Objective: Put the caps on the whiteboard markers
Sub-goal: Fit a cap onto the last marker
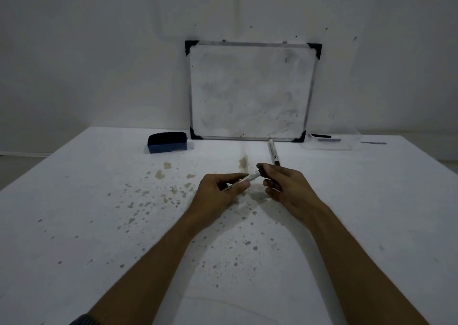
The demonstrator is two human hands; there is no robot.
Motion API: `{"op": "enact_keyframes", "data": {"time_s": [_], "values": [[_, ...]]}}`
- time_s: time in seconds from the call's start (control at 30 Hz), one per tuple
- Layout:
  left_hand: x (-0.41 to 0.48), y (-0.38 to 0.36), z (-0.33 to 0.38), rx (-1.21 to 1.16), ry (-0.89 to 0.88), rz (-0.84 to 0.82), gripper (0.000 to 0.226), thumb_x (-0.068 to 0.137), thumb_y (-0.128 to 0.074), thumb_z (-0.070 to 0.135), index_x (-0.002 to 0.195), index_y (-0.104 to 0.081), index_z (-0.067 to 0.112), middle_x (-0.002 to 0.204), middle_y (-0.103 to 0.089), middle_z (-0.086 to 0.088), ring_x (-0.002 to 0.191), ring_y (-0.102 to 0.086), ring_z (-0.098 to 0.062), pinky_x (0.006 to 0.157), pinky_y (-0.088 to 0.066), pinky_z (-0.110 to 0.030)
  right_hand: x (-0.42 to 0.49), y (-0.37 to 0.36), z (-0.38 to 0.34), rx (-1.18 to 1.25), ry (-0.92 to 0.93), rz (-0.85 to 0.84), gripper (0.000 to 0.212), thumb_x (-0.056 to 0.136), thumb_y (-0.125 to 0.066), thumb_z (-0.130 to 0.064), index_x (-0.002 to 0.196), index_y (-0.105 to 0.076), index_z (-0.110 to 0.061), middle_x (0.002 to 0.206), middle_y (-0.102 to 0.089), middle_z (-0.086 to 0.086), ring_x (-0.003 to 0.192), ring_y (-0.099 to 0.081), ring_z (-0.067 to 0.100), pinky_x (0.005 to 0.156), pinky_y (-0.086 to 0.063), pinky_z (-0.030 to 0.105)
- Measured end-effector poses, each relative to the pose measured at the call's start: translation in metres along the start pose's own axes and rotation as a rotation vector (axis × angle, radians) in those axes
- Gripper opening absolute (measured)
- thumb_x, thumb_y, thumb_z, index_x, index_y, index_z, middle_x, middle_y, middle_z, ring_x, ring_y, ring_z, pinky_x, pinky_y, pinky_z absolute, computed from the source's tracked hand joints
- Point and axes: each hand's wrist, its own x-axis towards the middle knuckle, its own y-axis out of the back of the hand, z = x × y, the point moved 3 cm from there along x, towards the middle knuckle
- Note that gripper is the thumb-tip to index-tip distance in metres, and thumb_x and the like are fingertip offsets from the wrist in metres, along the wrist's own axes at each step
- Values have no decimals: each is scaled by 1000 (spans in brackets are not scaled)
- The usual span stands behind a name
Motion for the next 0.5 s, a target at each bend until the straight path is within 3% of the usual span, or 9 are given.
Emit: {"op": "enact_keyframes", "data": {"time_s": [0.1,0.17,0.27,0.37,0.43,0.5], "values": [[0,0,-1,45,-6,-2,30,90,-77,36,118,-78,25,86,-81,8,60,-65,-2,58,-48,-15,-1,2,-3,-212,133,97,22,93,-74,-32,108,-82,-19,78,-74,-6,72,-62,11,67,-52,25],[0,0,-1,93,-17,2,30,92,-73,40,118,-78,26,88,-81,8,62,-67,-2,60,-48,-15,-2,1,-6,-332,256,143,21,93,-74,-30,109,-80,-19,78,-76,-9,69,-65,5,66,-54,22],[-1,1,3,53,-8,-6,19,97,-67,37,104,-81,26,73,-77,6,43,-50,-11,45,-45,-25,-5,-5,-10,-363,336,117,23,93,-74,-29,113,-79,-19,84,-78,-5,70,-67,3,69,-56,23],[-1,7,7,6,10,-46,29,99,-63,35,81,-78,17,52,-63,2,37,-42,-15,40,-38,-25,-10,-10,-12,-363,355,52,22,93,-74,-28,113,-80,-21,85,-79,-1,74,-68,8,76,-59,32],[1,11,4,-57,49,-94,35,99,-63,38,83,-77,10,53,-54,-15,37,-38,-17,40,-33,-25,-13,-12,-13,-350,366,19,22,93,-74,-25,114,-80,-21,82,-78,-2,74,-67,10,79,-59,34],[1,14,2,-116,77,-144,31,100,-63,37,89,-79,12,56,-48,-15,38,-31,-16,40,-27,-25,-16,-15,-13,-335,369,-13,23,94,-72,-22,116,-79,-18,78,-76,-9,72,-66,7,79,-59,34]]}}
